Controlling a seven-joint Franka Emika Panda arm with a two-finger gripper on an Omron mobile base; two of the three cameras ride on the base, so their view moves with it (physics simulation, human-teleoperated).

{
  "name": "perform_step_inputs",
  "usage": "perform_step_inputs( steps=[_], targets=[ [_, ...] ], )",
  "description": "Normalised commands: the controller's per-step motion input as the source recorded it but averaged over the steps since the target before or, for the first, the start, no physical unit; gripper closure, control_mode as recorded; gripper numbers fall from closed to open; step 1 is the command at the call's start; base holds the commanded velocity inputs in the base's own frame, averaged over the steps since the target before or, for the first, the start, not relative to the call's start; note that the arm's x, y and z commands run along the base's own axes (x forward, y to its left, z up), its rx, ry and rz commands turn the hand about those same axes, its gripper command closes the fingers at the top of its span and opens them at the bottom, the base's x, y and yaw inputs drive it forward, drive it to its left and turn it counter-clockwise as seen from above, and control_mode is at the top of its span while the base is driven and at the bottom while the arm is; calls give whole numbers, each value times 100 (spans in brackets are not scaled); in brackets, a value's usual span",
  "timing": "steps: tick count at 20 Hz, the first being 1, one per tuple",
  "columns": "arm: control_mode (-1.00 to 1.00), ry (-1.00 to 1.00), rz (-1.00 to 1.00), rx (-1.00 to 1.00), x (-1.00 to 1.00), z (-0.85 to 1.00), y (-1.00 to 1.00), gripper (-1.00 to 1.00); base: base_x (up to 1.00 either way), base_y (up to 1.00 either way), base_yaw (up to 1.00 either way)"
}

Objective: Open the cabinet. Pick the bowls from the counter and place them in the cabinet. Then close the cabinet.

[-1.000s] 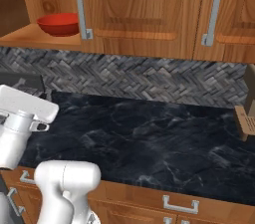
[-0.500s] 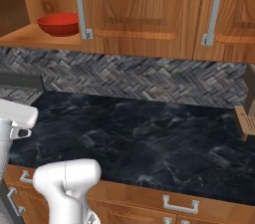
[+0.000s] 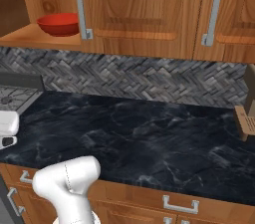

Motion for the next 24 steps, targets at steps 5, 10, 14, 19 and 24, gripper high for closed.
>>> perform_step_inputs(
  steps=[5, 10, 14, 19, 24],
  targets=[
    [-100, -3, 0, -3, -72, 2, 60, -100, 0, 0, 0],
    [-100, 0, 0, -7, -52, 4, 70, -100, 0, 0, 0],
    [-100, 1, 0, -4, -26, 3, 70, -100, 0, 0, 0],
    [-100, 11, 0, 0, -10, 0, 69, -100, 0, 0, 0],
    [-100, 19, -6, 2, -35, 0, 64, -100, 0, 0, 0]
  ],
)
